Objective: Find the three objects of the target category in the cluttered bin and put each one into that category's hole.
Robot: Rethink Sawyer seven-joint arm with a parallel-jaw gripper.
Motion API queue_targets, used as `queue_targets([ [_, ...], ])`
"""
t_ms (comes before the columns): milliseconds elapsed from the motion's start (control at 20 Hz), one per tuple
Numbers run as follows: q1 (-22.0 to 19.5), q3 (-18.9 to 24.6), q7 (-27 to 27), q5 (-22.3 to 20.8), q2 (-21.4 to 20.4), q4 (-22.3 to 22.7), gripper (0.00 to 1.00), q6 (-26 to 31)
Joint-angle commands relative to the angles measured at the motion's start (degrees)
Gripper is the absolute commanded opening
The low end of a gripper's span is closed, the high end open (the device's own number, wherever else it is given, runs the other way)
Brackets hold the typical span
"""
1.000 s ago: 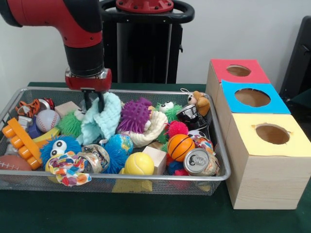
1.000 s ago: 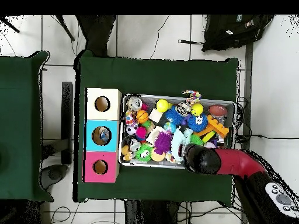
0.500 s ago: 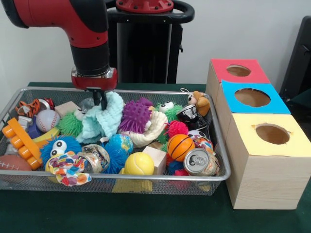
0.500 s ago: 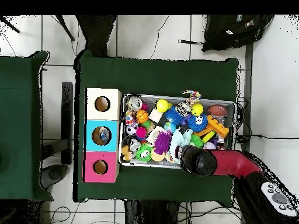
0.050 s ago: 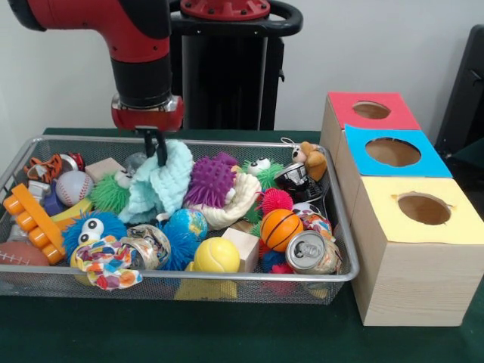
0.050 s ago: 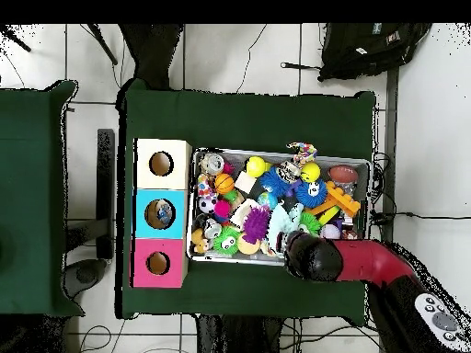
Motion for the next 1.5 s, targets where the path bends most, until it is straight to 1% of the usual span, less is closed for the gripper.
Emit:
queue_targets([
  [50, -1.55, 4.31, -5.95, 3.56, -8.88, 4.58, 0.0, 8.36],
  [350, -3.52, 6.17, -10.0, 7.48, -14.75, 5.33, 0.0, 14.95],
  [650, -5.2, 7.62, -11.35, 8.34, -16.59, 4.95, 0.0, 17.79],
  [850, -5.8, 8.54, -11.29, 8.23, -16.33, 3.96, 0.0, 18.74],
  [1200, -6.19, 9.14, -10.54, 8.15, -17.23, 3.98, 0.0, 19.6],
  [1300, -6.21, 9.2, -10.65, 8.28, -17.76, 3.75, 0.0, 20.29],
  [1500, -6.82, 9.4, -12.13, 8.9, -20.22, 3.18, 0.0, 23.1],
])
